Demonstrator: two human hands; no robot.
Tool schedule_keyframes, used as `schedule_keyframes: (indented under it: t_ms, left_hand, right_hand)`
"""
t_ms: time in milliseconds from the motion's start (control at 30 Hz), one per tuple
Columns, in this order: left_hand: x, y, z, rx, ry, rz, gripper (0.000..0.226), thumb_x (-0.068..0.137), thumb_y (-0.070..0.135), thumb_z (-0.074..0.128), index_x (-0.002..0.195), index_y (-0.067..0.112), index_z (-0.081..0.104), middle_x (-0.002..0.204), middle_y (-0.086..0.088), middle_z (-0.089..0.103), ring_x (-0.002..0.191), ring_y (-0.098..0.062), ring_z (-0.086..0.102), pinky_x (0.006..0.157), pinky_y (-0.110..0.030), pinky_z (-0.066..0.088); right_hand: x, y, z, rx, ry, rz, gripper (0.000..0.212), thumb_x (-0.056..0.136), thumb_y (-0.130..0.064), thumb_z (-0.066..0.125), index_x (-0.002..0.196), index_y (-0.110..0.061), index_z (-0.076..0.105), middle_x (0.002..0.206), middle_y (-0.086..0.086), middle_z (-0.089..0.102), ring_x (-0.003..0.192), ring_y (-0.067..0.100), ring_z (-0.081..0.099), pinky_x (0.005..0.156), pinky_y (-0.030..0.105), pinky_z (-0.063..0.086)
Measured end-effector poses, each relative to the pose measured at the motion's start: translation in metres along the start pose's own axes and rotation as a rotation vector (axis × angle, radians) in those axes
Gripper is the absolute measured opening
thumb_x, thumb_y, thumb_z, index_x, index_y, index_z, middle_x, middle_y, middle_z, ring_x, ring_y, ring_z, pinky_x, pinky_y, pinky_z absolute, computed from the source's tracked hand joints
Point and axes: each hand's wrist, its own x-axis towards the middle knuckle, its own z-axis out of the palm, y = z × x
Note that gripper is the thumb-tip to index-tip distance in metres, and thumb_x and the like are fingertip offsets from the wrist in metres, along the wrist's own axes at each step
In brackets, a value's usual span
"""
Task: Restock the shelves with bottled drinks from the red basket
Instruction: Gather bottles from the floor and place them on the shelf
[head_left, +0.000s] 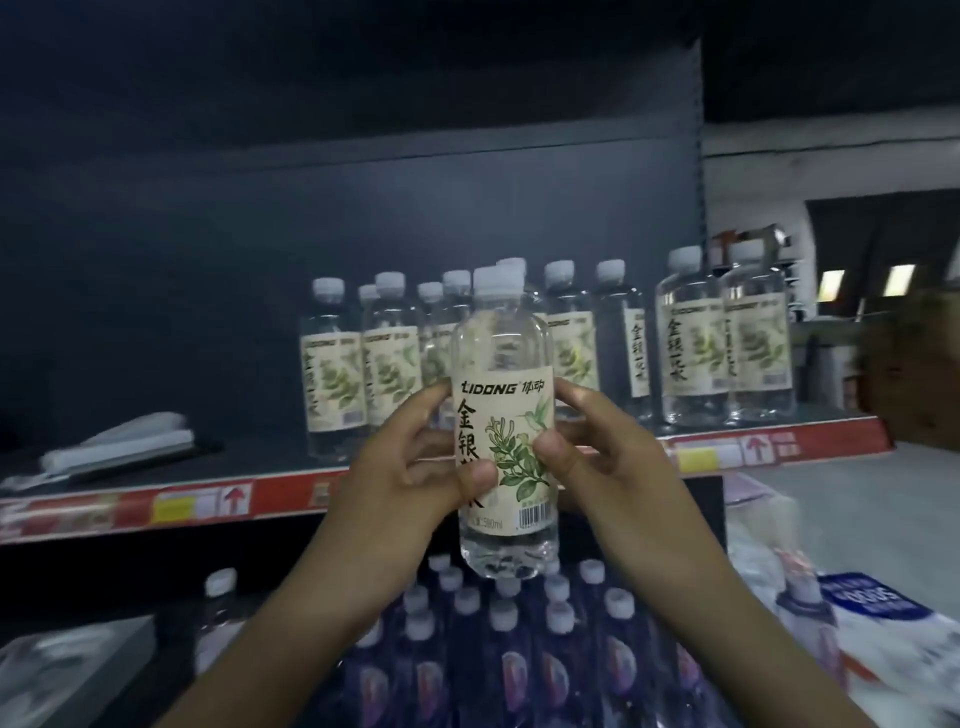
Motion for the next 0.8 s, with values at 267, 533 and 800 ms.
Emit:
schedule_keyframes:
  t_ms: [267,533,800]
  left_hand:
    - [0.081,-0.02,0.054,-0.042,-0.084,0.057,0.06,0.09,0.007,0.067,0.113,0.059,0.048,0.109,0.009,0.069,0.089,0.008,0.067,0.066,-0.007,0.051]
    - [0.117,-0.033,0.086,0.0,-0.044,0.137,0.056,0.093,0.008,0.063,0.136,0.041,0.049,0.094,0.034,0.067,0.088,0.016,0.064,0.066,-0.005,0.049]
    - [0.126,-0.036,0.103,0.147,0.058,0.192,0.063,0.094,0.026,0.062,0.136,0.06,0.029,0.091,0.042,0.052,0.084,0.023,0.054,0.073,-0.006,0.039]
  right_hand:
    - [0.047,0.028,-0.044,-0.155,0.096,-0.049,0.04,0.099,-0.021,0.055,0.111,-0.058,0.045,0.089,-0.035,0.067,0.087,-0.013,0.064,0.066,0.005,0.048]
    - [0.08,0.051,-0.061,-0.285,0.19,-0.087,0.04,0.101,-0.016,0.052,0.134,-0.038,0.054,0.105,-0.018,0.071,0.098,-0.005,0.065,0.081,0.018,0.053]
    - [0.09,0.062,-0.06,-0.337,0.273,-0.178,0.032,0.099,-0.034,0.047,0.126,-0.05,0.044,0.098,-0.045,0.059,0.096,-0.019,0.057,0.072,0.005,0.046]
